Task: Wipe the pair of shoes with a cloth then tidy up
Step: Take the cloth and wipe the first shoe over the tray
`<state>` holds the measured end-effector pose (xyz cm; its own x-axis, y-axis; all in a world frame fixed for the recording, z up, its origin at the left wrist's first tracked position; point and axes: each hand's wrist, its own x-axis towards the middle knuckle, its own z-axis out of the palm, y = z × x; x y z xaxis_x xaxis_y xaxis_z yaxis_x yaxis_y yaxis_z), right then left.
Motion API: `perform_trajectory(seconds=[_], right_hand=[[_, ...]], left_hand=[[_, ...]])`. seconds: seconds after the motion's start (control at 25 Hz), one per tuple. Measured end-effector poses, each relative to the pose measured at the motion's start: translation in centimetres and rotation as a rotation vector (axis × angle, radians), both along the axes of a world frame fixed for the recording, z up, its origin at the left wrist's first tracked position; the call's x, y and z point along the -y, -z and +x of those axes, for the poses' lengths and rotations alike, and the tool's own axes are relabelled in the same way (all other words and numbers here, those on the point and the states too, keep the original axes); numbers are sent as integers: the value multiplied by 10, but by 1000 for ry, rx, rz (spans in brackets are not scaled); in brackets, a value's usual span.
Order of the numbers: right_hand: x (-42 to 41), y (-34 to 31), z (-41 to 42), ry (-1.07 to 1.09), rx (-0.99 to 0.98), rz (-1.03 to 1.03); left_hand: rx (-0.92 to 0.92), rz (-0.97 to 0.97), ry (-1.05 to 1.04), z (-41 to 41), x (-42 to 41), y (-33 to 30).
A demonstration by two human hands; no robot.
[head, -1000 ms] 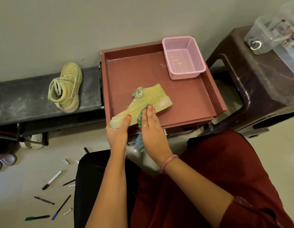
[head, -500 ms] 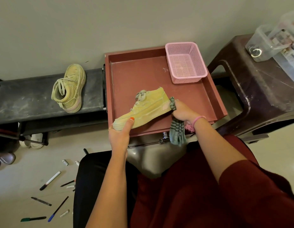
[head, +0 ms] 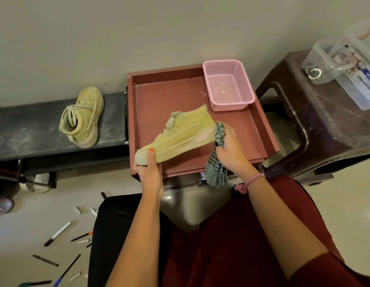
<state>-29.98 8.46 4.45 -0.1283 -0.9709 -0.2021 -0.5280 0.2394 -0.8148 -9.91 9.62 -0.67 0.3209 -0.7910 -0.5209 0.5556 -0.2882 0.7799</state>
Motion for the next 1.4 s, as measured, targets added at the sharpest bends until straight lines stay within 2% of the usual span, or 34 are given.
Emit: perform_trajectory(seconds=[0.16,0.52,0.68,0.88,1.0,1.12,1.16,1.2,1.28,1.36,1.4], right_hand=[[-18,-6,2,39,39,-53],[-40,-7,4,68,43,-165],[-40,-4,12,85,61,-190],[-45,-9,22,78,49,-255],[-50,-7,36,29,-52,-318],[-59,-4,55,-40,-309,-437],[-62,-2,59,-66,-341,-485],[-65,-4,62,-95,-304,-506],[-61,-16,58,-61,-69,-422],[-43,-29,41,136,70,-287],[-31,-35,29,259,46,-249]], left_hand=[[-125,-8,-2,-11,9,1],[-267,51,-53,-23,19,4],[-410,64,-87,-33,12,-3],[-582,95,32,-62,-1,-15],[-646,59,78,-73,-4,-23],[-671,-67,20,-66,3,-27],[-678,-90,11,-63,5,-30],[-674,-89,4,-61,5,-33],[-652,-54,6,-57,4,-37],[-649,-4,20,-51,2,-41],[-653,27,34,-48,0,-43]])
